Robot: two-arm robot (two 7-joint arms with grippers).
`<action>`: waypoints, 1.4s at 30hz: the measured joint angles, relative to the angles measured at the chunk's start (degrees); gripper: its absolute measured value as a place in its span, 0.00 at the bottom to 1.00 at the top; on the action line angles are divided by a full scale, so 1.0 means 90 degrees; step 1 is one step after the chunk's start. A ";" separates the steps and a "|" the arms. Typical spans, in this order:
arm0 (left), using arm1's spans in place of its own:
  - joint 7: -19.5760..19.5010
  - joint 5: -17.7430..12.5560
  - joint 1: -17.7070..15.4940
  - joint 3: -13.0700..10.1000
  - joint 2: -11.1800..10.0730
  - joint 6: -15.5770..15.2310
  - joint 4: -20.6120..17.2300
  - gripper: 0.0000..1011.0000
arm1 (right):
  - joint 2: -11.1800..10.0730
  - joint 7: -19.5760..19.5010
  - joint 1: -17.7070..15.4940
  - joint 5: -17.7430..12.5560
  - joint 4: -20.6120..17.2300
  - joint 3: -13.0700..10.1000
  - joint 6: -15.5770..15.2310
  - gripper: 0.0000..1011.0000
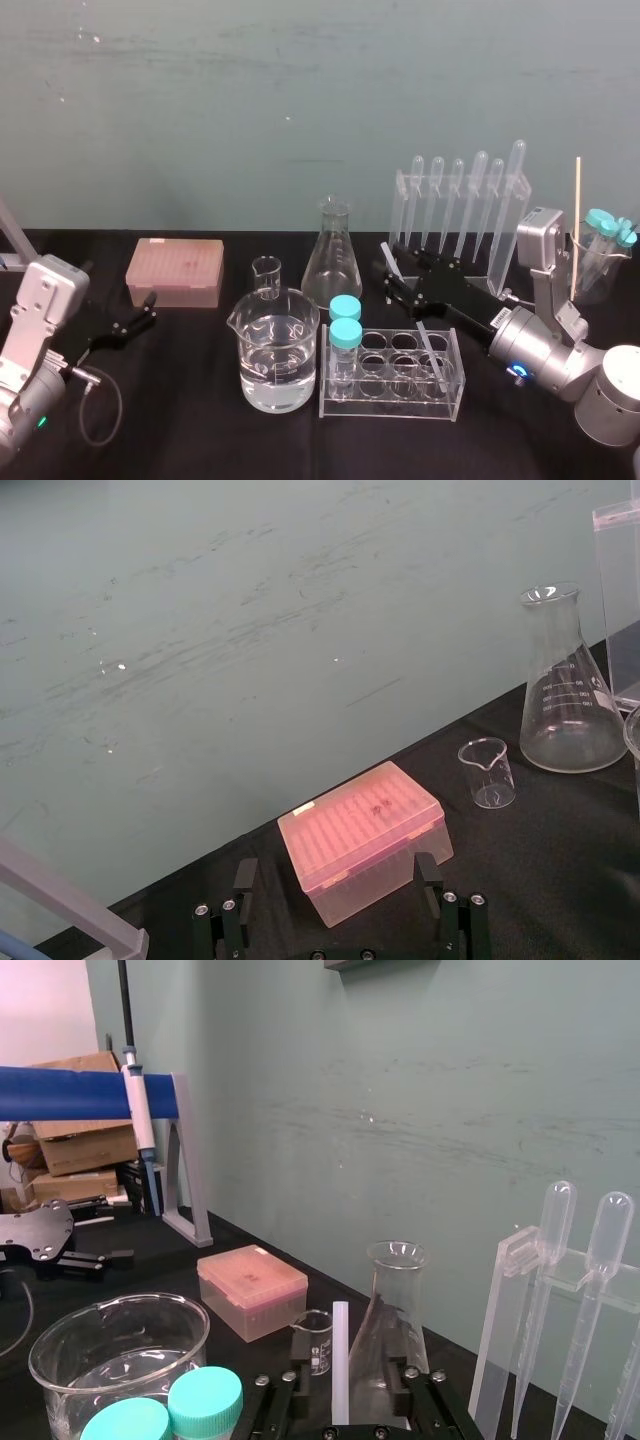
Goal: Pick up the stirring rod with one hand, then place it down.
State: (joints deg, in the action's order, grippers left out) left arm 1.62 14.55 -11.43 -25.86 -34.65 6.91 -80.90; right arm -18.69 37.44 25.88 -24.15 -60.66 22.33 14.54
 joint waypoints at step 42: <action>0.0000 0.0000 0.0000 0.0000 0.0000 0.0000 0.0000 0.99 | -0.0386 -0.1883 -0.1053 0.0343 -0.1856 -0.0998 -0.0624 0.99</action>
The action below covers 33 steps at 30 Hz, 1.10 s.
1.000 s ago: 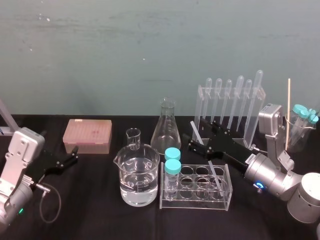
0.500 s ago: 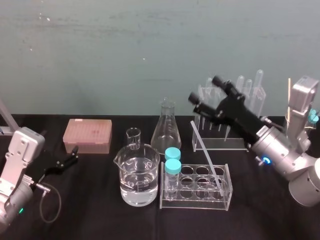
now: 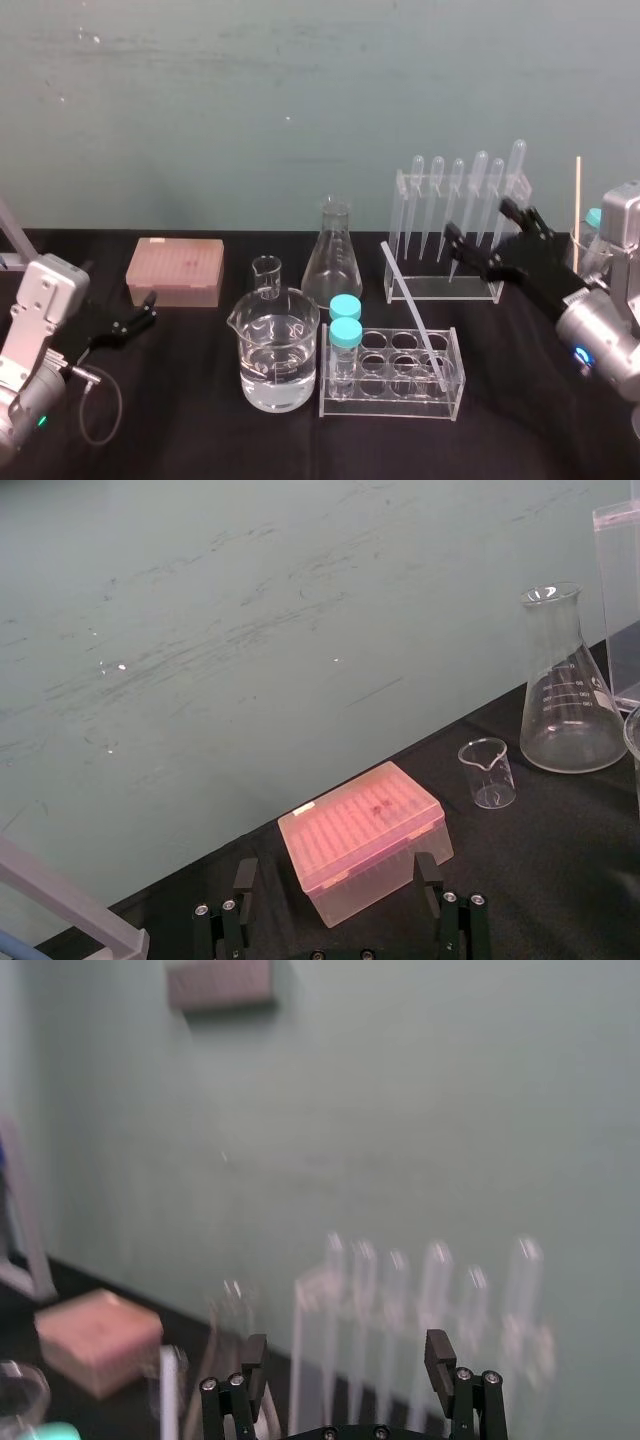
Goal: Pick up the stirring rod with one hand, then place it down.
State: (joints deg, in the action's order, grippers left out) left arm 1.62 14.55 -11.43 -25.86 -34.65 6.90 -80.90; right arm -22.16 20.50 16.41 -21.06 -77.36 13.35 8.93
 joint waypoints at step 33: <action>0.0000 0.0000 0.0000 0.0000 0.0000 0.0000 0.0000 0.99 | -0.0068 -0.0236 -0.0150 0.0325 0.0036 -0.0005 -0.0860 0.99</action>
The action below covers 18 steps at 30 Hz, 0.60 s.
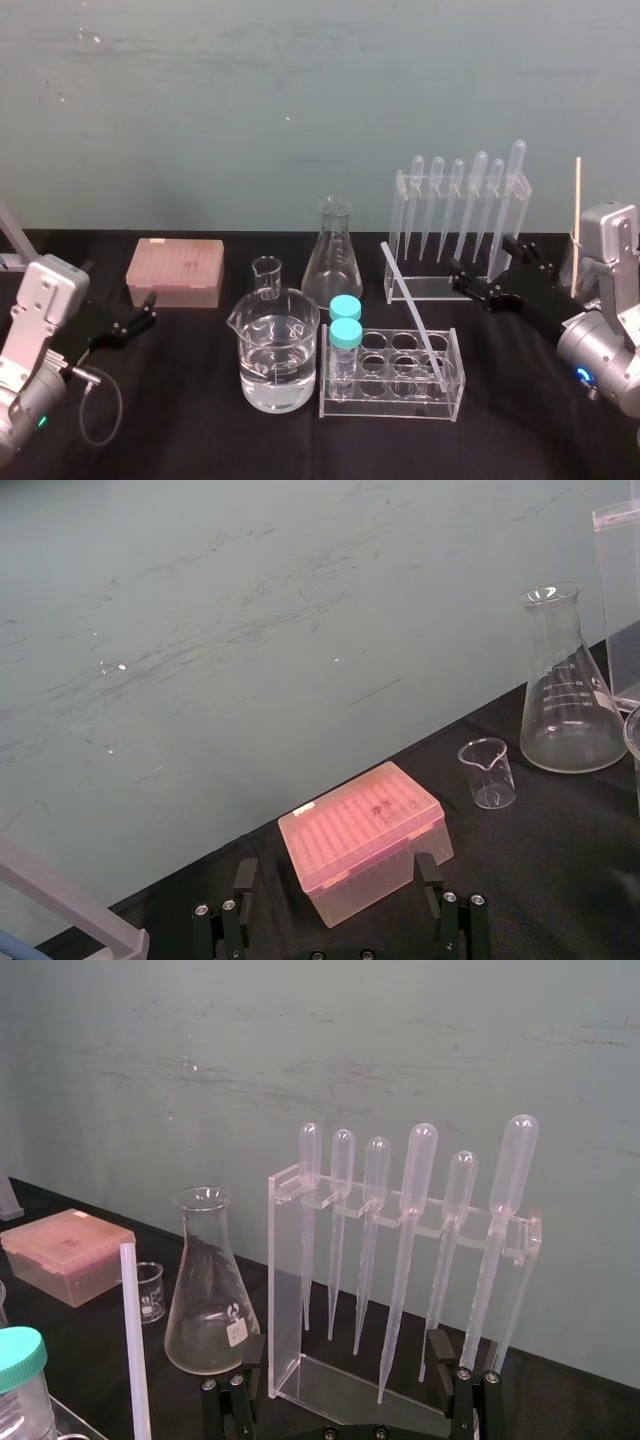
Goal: Pick up the stirring rod with one hand, then place it down.
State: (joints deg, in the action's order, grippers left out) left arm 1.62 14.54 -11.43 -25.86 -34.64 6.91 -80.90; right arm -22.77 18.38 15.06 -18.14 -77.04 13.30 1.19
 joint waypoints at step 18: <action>0.0000 0.0000 0.0000 0.0000 0.0000 0.0000 0.0000 0.99 | 0.0000 0.0001 -0.0002 -0.0017 -0.0009 -0.0003 0.0022 0.99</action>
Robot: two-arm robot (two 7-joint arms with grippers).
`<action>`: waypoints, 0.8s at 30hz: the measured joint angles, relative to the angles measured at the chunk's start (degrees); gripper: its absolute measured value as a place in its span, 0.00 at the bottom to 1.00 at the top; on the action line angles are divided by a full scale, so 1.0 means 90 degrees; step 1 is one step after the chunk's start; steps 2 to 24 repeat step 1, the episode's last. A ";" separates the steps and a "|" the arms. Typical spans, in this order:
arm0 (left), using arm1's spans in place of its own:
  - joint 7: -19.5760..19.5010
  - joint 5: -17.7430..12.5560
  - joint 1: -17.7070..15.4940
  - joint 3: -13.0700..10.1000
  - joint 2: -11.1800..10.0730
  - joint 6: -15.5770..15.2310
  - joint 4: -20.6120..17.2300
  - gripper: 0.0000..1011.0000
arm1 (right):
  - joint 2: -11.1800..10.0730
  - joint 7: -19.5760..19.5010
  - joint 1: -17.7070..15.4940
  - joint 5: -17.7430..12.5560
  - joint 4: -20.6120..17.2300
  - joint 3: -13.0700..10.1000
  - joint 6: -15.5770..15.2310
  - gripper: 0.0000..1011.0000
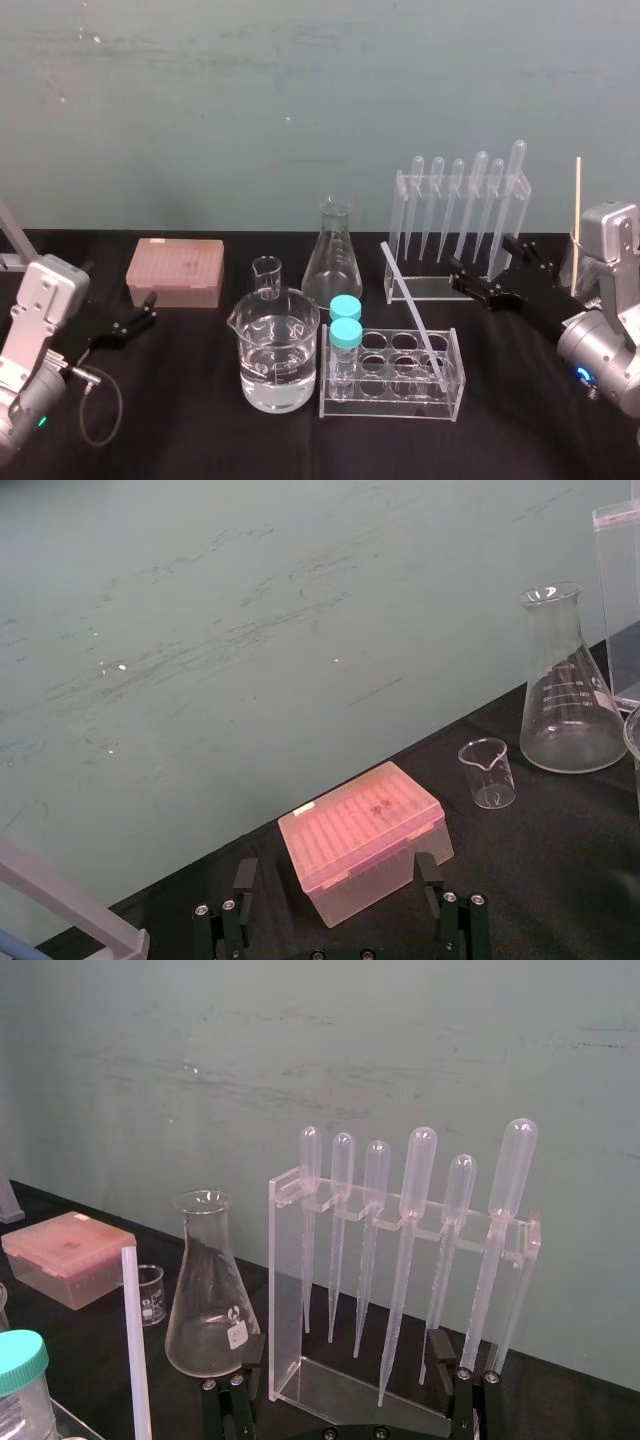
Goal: Pick up the stirring rod with one hand, then place it down.
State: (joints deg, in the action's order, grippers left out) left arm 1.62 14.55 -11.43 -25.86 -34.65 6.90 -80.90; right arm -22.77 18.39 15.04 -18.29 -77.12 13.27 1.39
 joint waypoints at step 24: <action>0.0000 0.0000 0.0000 0.0000 0.0000 0.0000 0.0000 0.99 | 0.0000 0.0000 0.0000 0.0000 0.0000 0.0000 0.0000 0.99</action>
